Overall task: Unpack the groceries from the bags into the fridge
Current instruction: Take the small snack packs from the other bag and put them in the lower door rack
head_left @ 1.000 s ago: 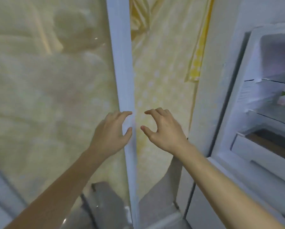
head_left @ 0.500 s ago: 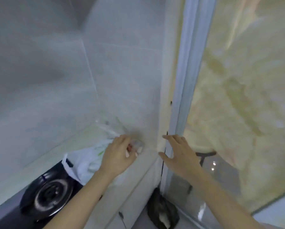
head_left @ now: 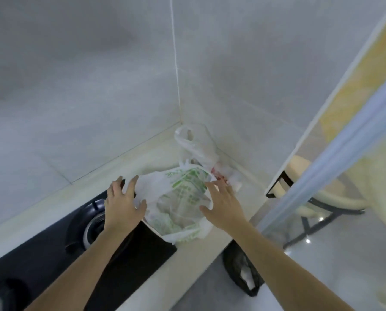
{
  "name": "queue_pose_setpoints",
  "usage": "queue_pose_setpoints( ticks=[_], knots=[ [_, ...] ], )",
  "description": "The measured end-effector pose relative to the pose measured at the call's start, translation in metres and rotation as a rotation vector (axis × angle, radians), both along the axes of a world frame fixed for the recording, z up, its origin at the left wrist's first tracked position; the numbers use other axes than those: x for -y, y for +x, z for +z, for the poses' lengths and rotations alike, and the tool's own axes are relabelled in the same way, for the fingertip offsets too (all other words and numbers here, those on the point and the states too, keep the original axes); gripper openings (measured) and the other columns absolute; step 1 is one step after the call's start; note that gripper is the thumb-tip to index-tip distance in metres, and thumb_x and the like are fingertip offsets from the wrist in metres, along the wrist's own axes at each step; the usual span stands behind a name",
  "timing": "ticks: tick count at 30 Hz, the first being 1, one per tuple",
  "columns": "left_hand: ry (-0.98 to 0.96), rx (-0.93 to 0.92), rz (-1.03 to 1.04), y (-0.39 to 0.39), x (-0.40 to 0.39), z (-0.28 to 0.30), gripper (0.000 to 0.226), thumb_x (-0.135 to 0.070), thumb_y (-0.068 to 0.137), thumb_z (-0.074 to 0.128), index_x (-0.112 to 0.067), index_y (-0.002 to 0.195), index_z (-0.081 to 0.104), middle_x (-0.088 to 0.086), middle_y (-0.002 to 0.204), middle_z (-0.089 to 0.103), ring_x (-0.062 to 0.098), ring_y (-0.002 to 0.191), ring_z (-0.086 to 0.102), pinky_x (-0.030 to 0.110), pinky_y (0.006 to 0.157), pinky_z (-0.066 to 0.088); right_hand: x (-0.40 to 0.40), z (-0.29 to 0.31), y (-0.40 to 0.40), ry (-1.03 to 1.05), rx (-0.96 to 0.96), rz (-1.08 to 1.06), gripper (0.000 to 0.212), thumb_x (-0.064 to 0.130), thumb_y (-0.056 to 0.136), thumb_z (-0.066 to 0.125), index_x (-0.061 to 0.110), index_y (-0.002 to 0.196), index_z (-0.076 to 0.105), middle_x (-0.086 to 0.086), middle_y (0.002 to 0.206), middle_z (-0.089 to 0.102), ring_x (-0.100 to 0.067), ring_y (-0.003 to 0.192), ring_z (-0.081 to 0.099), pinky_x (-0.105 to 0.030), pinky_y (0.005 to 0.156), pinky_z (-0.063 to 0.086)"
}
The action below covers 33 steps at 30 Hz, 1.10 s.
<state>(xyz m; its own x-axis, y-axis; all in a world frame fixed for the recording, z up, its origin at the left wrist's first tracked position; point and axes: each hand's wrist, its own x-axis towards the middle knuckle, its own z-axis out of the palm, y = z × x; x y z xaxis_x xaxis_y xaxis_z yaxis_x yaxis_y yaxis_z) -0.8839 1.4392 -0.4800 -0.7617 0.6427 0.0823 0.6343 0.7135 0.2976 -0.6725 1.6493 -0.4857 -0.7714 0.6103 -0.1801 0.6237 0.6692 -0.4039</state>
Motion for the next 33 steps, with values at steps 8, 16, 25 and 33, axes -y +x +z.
queue_pose_setpoints(
  ticks=[8,16,25,33],
  knots=[
    [0.046,0.488,0.16,-0.022,-0.028,-0.066,0.092,-0.039,0.086,0.077,-0.025,0.159,0.023,0.013,0.149,0.038,0.034,0.135,0.045,0.044,0.106,0.045,-0.032,-0.069,-0.029,-0.27,0.137,-0.183,0.106,0.051,0.088,0.072,0.036,0.162,-0.004,-0.01,0.171,-0.007,-0.041,0.156,0.014,-0.053,0.112,0.04],
    [-0.116,0.616,0.006,0.053,-0.069,-0.095,0.125,-0.072,0.059,0.08,-0.037,0.159,0.013,-0.013,0.161,0.02,0.018,0.15,0.024,0.049,0.116,0.034,-0.009,-0.095,-0.059,-0.556,-0.188,0.099,0.088,0.047,0.097,0.06,0.053,0.158,-0.003,0.01,0.172,0.009,-0.02,0.154,0.024,-0.051,0.122,0.03],
    [-0.007,0.636,0.159,0.105,-0.098,-0.136,0.119,-0.058,0.073,0.081,-0.032,0.161,0.005,0.0,0.155,0.03,0.022,0.143,0.037,0.038,0.105,0.045,-0.009,-0.103,-0.07,-1.367,-0.147,-0.115,0.052,0.054,0.108,0.038,0.024,0.147,0.055,0.0,0.148,0.058,-0.014,0.139,0.052,-0.043,0.121,0.038],
    [0.125,0.42,0.248,0.098,-0.088,-0.124,0.036,-0.004,0.085,0.049,-0.017,0.114,0.065,-0.001,0.1,0.056,0.025,0.089,0.061,0.038,0.072,0.049,-0.041,-0.114,-0.045,-0.364,-0.062,0.421,0.062,0.053,0.092,0.06,0.037,0.149,0.043,0.007,0.152,0.04,-0.017,0.142,0.033,-0.038,0.116,0.032]
  ],
)
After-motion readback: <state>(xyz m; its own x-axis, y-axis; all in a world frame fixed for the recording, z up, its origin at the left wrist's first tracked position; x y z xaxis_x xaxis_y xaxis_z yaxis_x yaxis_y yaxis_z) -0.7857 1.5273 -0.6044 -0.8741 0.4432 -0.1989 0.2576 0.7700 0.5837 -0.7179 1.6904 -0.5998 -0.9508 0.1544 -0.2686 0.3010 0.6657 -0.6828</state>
